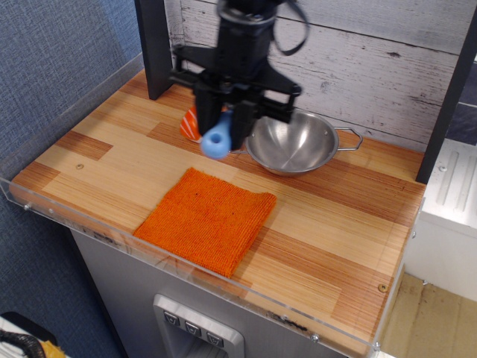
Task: Pick up the spoon and put it to the left of the napkin.
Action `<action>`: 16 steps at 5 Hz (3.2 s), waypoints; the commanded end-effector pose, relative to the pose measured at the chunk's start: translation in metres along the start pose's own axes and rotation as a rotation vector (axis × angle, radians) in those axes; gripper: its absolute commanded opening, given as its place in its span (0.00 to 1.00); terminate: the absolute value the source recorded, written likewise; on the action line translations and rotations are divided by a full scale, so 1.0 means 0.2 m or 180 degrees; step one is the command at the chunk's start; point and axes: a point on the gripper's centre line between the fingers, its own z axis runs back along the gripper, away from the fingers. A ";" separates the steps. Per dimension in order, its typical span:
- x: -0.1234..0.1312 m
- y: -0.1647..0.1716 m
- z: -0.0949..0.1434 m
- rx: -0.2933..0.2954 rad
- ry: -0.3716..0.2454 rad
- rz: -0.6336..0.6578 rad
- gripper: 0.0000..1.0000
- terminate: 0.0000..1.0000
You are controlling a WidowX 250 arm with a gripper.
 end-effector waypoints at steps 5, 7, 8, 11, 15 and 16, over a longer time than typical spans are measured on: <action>0.07 0.61 -0.39 -0.0041 0.0141 0.0456 0.00 0.00; 0.00 0.57 -0.52 -0.0028 0.0242 0.0471 0.00 0.00; -0.02 0.59 -0.53 -0.0015 0.0254 0.0527 0.00 0.00; -0.05 0.62 -0.59 -0.0097 0.0405 0.0609 1.00 0.00; -0.02 0.60 -0.03 -0.0234 -0.0145 0.0625 1.00 0.00; 0.02 0.58 0.21 -0.0222 -0.0317 0.0501 1.00 0.00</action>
